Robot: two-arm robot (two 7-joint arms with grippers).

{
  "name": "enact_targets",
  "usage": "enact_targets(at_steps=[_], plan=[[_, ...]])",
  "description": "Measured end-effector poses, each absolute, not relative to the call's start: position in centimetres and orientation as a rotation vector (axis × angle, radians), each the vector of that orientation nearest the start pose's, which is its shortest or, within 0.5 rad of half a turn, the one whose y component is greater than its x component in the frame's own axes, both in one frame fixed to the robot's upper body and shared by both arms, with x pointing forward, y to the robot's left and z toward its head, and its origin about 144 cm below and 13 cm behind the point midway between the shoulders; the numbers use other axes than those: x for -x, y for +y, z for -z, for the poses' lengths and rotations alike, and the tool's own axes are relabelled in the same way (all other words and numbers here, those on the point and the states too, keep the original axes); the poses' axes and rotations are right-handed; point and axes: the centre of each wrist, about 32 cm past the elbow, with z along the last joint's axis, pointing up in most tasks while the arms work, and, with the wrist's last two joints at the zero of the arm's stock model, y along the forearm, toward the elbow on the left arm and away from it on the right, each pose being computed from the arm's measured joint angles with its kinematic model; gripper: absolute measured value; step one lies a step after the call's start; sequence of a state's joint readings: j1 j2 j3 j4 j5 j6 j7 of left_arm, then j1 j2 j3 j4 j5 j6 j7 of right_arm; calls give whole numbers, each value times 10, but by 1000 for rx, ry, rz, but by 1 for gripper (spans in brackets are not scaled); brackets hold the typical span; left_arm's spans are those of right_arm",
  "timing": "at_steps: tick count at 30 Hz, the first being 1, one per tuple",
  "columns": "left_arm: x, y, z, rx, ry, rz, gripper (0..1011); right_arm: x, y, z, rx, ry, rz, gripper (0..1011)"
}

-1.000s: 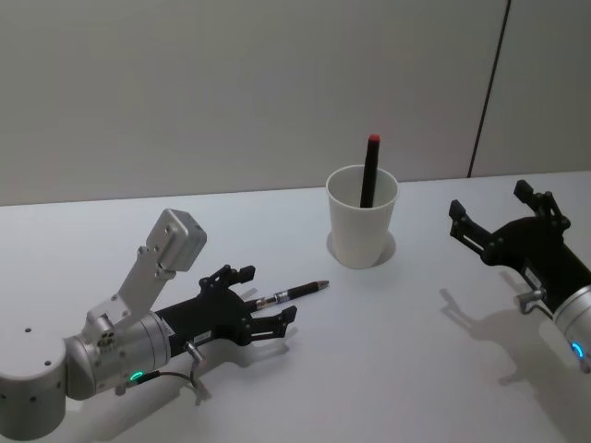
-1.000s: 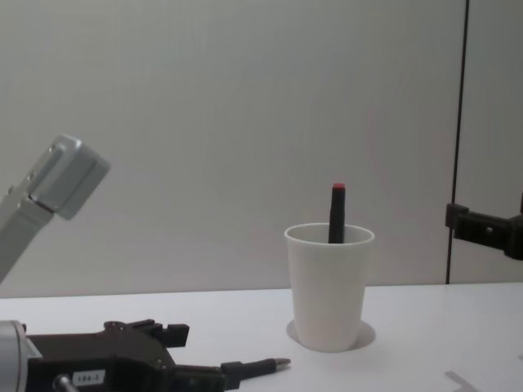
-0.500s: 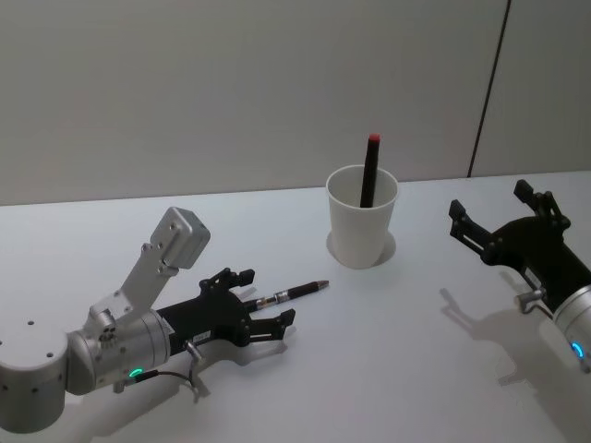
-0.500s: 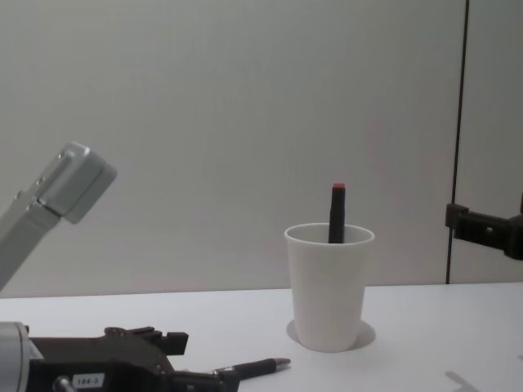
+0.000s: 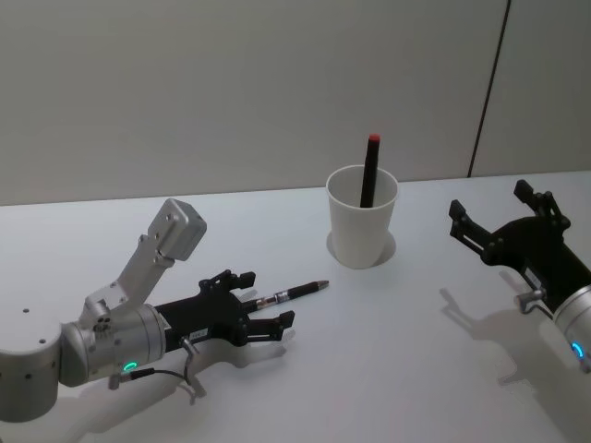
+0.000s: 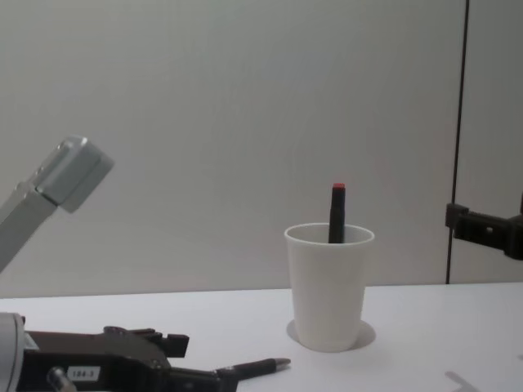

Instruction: Place the pen into the pen holder.

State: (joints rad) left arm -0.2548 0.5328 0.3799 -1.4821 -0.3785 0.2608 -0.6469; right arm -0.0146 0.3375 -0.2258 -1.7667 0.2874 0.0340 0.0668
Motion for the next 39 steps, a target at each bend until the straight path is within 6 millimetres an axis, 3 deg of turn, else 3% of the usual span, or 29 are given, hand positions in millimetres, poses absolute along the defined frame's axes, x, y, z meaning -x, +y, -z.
enact_targets(at_steps=[39], plan=[[-525,283,-1185,-371,117,-645,1001,-443,-237,-1189,-26,-75,1230,1001]])
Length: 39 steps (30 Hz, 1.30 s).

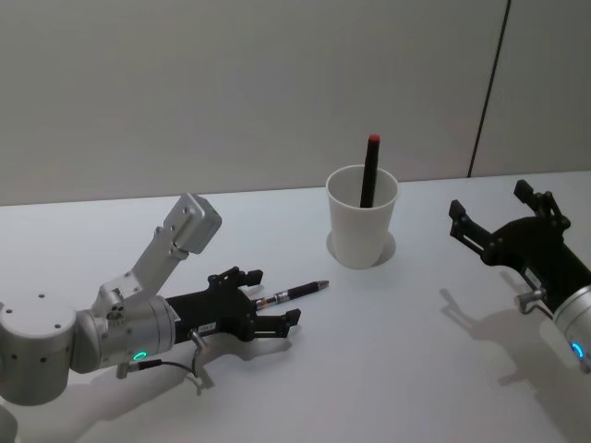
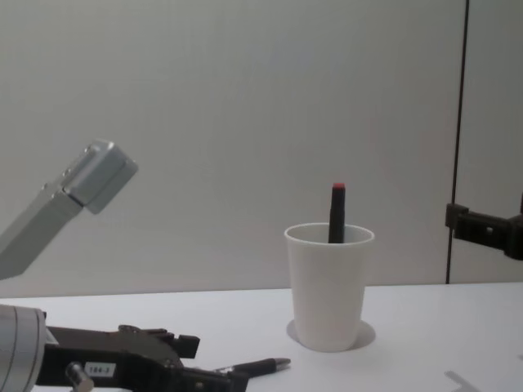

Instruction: Place the pen into the pen holder.

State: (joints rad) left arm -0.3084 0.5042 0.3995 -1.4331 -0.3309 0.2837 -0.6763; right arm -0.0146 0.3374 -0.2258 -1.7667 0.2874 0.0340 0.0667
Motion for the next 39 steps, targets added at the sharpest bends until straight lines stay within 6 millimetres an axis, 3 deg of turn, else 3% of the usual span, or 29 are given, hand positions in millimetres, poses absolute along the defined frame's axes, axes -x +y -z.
enact_targets(at_steps=[39], plan=[[-533,281,-1182,-425,126,-672,1001,-443,-237,-1189,-26,-75,1229,1001]])
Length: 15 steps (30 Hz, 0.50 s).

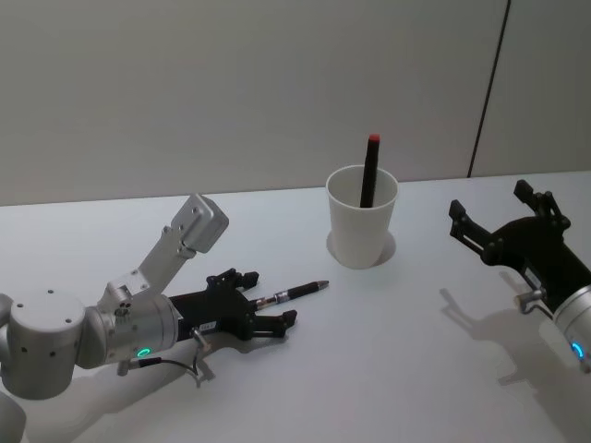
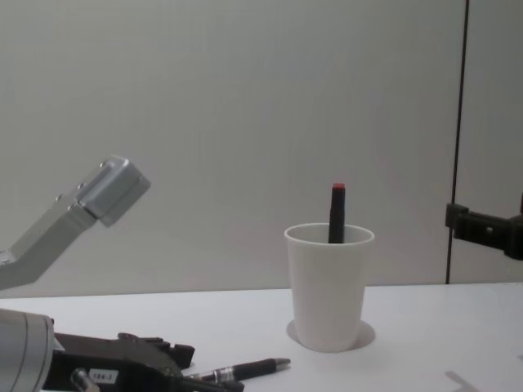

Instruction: Place the pen into the pen holder.

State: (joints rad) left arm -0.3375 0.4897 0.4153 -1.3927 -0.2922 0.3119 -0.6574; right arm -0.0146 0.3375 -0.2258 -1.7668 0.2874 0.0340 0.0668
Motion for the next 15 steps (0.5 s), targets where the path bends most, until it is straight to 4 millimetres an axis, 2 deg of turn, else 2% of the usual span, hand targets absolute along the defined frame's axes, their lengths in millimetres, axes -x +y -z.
enact_targets(at_steps=[4,9,15], plan=[[-533,281,-1182,-426,125,-676,1001,-443,-237,-1189,-26,-75,1229,1001],[-533,280,-1182,-429,124,-679,931,-443,-237,-1189,-26,-75,1230,1001],[-533,280,-1182,-430,123,-680,767,-443,-237,-1189,-26,-75,1230,1001]])
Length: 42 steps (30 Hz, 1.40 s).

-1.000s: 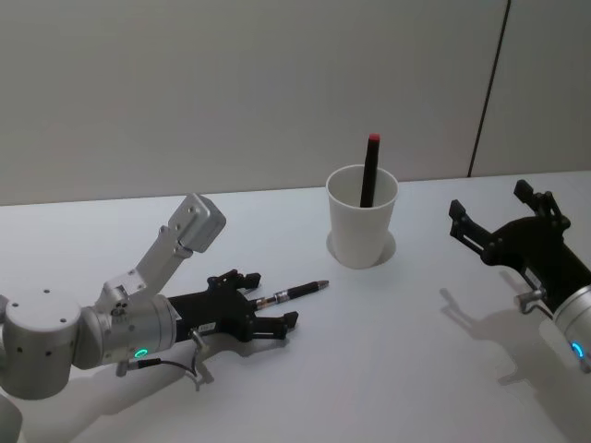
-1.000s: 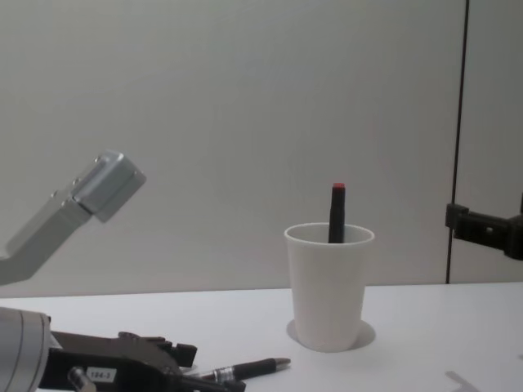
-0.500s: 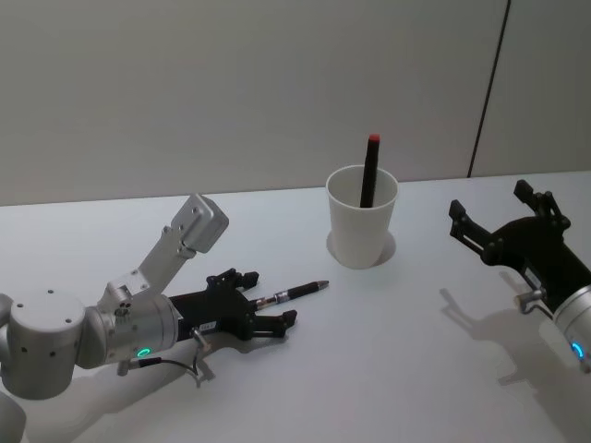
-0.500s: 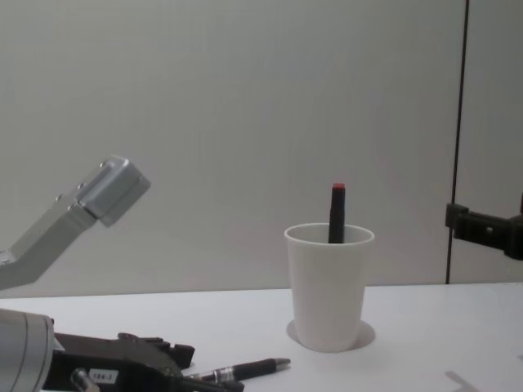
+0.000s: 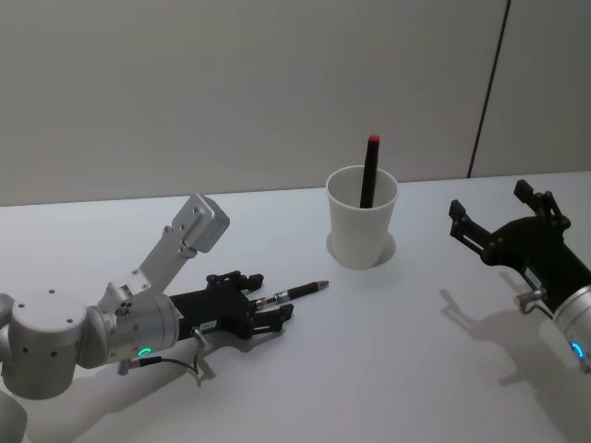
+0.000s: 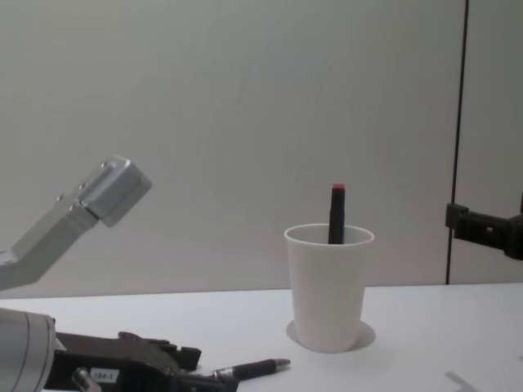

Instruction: Place the pen into the pen holder.

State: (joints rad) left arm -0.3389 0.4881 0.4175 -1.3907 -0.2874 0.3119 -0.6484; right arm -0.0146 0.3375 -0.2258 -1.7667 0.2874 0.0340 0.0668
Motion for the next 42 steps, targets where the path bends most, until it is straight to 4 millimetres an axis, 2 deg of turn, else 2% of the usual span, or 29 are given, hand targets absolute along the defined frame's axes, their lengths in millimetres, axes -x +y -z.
enact_targets(at_steps=[3,4,13,17,28,42], plan=[[-533,280,-1182,-431,122,-682,684,-443,-237,-1189,-26,-75,1229,1001],[-533,280,-1182,-431,122,-682,613,-443,-237,-1189,-26,-75,1230,1001],[-533,280,-1182,-432,122,-684,435,-443,-237,-1189,-26,-75,1229,1001],[-533,280,-1182,-433,122,-685,394,-443,-237,-1189,-26,-75,1230,1001],[-532,280,-1181,-432,121,-690,151,-443,-237,-1189,-26,-75,1230,1001],[-526,277,-1182,-378,99,-723,136,-443,-237,-1189,-26,-75,1230,1001]])
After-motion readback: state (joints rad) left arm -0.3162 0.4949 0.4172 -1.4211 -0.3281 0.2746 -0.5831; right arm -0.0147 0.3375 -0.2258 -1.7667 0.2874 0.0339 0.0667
